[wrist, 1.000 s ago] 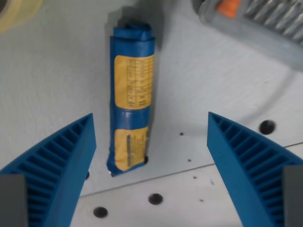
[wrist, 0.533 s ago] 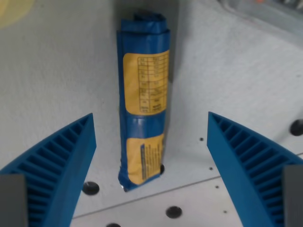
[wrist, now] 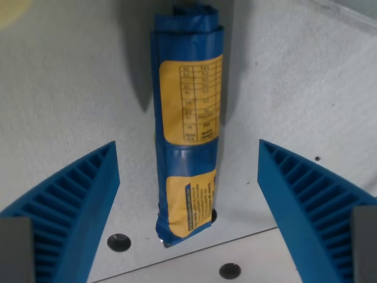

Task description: Move above the blue bag

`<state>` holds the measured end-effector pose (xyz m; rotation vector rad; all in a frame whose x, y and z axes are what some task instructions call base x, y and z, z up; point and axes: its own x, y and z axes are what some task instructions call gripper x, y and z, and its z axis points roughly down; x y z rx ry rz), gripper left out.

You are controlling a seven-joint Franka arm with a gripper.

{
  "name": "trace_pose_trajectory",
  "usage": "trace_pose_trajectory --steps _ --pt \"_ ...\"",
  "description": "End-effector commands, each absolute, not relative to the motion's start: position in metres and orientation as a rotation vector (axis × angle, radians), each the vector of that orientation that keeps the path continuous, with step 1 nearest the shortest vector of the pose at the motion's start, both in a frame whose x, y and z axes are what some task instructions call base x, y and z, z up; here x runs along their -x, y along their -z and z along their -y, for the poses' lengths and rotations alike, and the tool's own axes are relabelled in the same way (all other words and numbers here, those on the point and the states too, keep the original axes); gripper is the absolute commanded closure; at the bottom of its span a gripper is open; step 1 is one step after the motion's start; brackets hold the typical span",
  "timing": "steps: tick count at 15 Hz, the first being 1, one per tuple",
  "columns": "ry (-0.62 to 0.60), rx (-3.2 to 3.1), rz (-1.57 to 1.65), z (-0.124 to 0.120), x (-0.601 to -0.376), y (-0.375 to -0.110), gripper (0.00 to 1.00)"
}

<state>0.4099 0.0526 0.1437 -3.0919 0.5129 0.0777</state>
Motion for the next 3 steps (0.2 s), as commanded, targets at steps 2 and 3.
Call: trace_pose_trajectory --steps 2,3 --pt "0.079 3.063 -0.565 -0.0569 -0.4017 -0.1393 0.00" --pt "0.077 3.064 -0.563 -0.0569 -0.4014 -0.1391 0.00"
